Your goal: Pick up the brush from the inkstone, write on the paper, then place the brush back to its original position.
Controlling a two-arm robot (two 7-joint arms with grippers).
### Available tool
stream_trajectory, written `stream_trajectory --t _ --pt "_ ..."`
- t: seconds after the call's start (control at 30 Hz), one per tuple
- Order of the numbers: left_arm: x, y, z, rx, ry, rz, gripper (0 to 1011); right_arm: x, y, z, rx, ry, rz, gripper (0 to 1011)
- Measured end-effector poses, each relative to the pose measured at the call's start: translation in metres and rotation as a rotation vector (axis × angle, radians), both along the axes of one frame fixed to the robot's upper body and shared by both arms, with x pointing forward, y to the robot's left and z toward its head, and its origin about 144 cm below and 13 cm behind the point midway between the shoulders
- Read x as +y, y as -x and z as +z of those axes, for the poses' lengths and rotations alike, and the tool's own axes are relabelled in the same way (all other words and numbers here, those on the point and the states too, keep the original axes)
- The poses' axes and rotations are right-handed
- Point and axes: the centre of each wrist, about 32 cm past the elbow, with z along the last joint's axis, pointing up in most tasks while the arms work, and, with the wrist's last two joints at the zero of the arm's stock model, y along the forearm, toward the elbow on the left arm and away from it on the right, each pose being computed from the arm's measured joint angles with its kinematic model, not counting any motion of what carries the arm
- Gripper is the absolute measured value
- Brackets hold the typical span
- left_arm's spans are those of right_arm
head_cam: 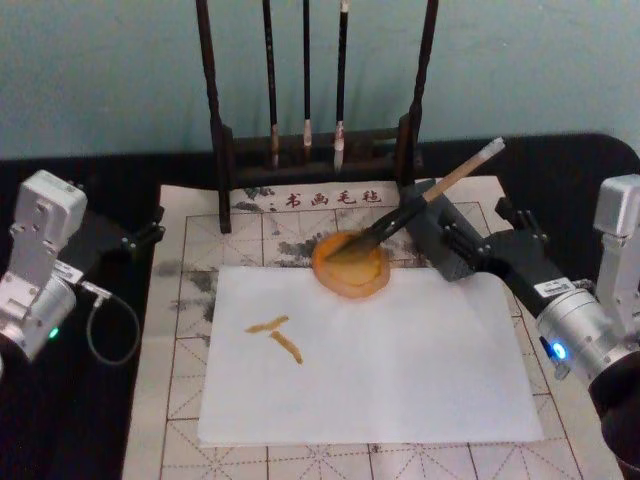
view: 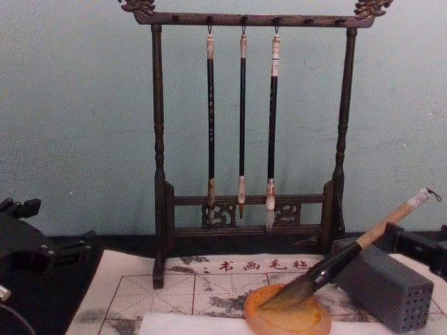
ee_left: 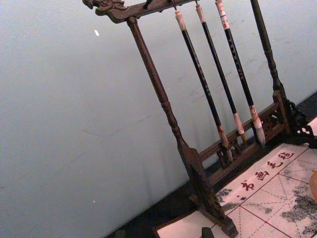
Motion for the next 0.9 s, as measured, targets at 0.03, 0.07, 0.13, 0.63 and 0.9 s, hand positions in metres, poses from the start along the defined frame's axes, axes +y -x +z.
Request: stream_trajectory --t 0.03,0.07,0.13,0.63,0.9 --pt "0.0000 0.0000 0.0000 0.000 0.000 0.000 1001 0.0005 0.0004 -0.0010 -0.012 0.021 -0.001 1003" --pt "0.0000 0.0000 0.0000 0.000 0.000 0.000 1001 0.0013 0.0010 -0.0030 -0.029 0.055 -0.003 1002" --pt "0.0000 0.0000 0.0000 0.000 0.000 0.000 1001 0.0026 0.0014 -0.0062 -0.050 0.108 -0.006 1002" --pt "0.0000 0.0000 0.0000 0.000 0.000 0.000 1001 0.0047 0.0002 -0.0099 -0.063 0.174 -0.017 1003" --pt "0.0000 0.0000 0.0000 0.000 0.000 0.000 1001 0.0044 0.0001 -0.0096 -0.061 0.169 -0.017 1003"
